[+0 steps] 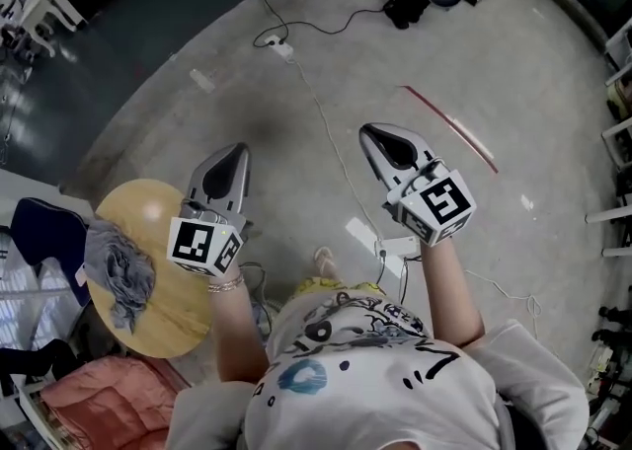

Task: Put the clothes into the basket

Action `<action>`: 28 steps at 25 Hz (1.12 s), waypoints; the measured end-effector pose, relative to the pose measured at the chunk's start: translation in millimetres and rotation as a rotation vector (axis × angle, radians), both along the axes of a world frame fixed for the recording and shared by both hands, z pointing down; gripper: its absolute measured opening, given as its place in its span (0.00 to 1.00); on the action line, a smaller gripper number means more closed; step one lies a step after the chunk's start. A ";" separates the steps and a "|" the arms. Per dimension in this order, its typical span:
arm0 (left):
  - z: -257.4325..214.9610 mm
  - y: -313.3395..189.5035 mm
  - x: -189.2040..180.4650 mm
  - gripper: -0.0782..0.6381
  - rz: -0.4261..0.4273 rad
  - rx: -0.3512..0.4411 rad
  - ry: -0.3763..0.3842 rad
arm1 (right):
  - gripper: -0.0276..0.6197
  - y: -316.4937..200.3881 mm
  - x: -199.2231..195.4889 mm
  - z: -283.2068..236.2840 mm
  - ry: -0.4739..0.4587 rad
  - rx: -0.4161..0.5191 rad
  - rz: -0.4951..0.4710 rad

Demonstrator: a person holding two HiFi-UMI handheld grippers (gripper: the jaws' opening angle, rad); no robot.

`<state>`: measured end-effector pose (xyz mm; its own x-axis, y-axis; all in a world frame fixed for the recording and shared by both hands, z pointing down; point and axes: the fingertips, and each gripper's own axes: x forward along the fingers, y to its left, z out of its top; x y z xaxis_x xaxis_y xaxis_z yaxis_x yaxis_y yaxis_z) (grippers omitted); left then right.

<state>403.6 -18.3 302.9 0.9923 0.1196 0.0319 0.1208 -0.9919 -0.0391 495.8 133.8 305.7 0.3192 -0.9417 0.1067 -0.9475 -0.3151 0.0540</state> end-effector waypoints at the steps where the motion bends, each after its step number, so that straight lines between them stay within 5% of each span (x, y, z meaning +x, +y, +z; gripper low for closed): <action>1: 0.1 -10.6 3.7 0.12 -0.014 -0.001 0.000 | 0.09 -10.7 5.3 1.0 -0.001 0.000 -0.008; 13: 14.8 -96.1 24.5 0.12 -0.169 -0.022 -0.009 | 0.09 -108.8 44.6 7.7 0.005 -0.012 -0.145; 28: 5.7 -226.3 2.1 0.12 -0.701 -0.040 0.009 | 0.09 -309.4 86.5 -5.0 0.009 -0.002 -0.641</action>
<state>405.7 -244.6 308.6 0.8361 -0.5477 0.0328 -0.5480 -0.8365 0.0013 582.3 -175.6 300.6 -0.3066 -0.9456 0.1089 -0.9472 0.3144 0.0627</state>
